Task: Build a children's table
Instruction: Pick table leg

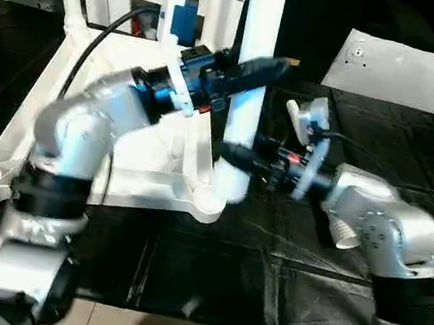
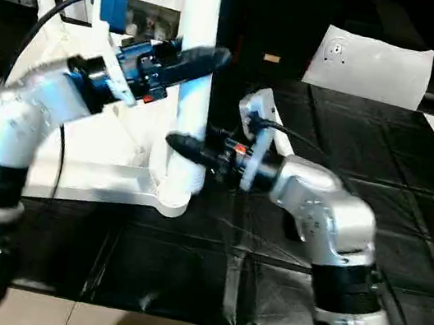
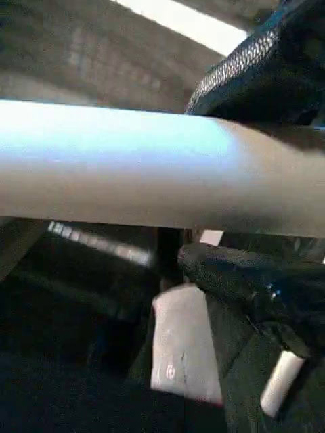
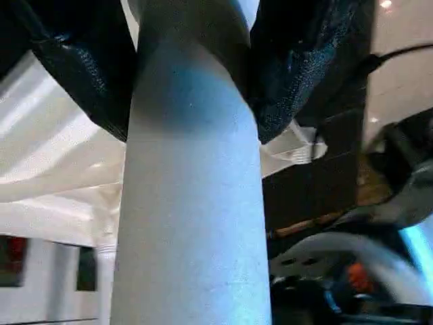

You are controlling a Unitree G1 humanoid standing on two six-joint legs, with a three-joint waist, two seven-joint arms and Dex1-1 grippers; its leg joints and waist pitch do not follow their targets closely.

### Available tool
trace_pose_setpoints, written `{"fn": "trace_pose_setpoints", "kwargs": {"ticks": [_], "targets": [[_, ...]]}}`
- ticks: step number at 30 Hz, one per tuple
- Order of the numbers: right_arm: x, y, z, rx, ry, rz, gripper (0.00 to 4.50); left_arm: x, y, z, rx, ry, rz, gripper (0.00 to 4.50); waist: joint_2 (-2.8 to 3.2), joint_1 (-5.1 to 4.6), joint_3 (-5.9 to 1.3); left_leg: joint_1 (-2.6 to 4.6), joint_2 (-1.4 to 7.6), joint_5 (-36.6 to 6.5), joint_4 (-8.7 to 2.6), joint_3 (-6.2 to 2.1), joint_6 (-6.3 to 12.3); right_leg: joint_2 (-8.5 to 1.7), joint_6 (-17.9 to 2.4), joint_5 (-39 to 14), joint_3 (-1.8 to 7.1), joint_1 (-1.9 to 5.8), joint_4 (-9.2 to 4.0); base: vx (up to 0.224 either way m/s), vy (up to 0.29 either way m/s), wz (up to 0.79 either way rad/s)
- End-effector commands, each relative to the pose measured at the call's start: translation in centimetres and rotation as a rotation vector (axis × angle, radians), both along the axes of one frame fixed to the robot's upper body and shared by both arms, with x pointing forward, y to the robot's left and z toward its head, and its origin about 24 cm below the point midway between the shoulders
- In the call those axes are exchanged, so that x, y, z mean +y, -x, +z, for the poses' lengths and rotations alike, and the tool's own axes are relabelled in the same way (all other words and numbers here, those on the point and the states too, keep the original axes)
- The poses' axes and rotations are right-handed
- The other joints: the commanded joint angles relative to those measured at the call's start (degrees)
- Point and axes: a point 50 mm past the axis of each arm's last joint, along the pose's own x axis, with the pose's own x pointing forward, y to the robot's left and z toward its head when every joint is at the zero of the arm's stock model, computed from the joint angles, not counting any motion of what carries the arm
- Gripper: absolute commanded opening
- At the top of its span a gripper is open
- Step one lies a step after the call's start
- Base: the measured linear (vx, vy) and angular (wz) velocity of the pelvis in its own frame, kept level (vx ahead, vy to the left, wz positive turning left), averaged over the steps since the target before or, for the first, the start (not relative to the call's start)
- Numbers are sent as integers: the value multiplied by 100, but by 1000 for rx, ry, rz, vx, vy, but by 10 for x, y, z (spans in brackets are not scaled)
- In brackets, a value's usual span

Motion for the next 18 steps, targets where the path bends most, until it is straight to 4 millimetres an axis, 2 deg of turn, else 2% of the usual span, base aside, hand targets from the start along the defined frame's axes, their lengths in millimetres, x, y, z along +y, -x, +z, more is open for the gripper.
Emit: {"fn": "trace_pose_setpoints", "kwargs": {"ticks": [1,4,11,13,18], "targets": [[-3,-2,7,-46,-7,-32,191,0,1,5,-12,8,52,233,-7,8,-404,-76,164,-15,-379,71,182,-350,-1023,-1132,232,439,-348,0,0,0],[0,-1,6,-53,-3,-34,191,-9,6,2,18,32,89,198,-26,4,-393,-79,168,-107,-379,71,209,-350,-960,-1321,232,431,-372,0,0,0],[3,-2,6,-64,-2,-48,191,-22,10,-1,56,50,167,185,-19,0,-394,-86,158,-129,-376,59,261,-330,-786,-1503,222,413,-399,0,0,0],[3,-2,6,-67,-1,-54,191,-23,11,-2,58,44,197,184,-29,-3,-399,-88,162,-93,-371,57,277,-329,-793,-1430,221,414,-395,0,0,0],[3,-3,6,-75,4,-68,191,-25,12,-3,60,25,221,184,-8,1,-397,-88,152,-91,-371,55,303,-327,-801,-1414,220,408,-400,0,0,0]]}}
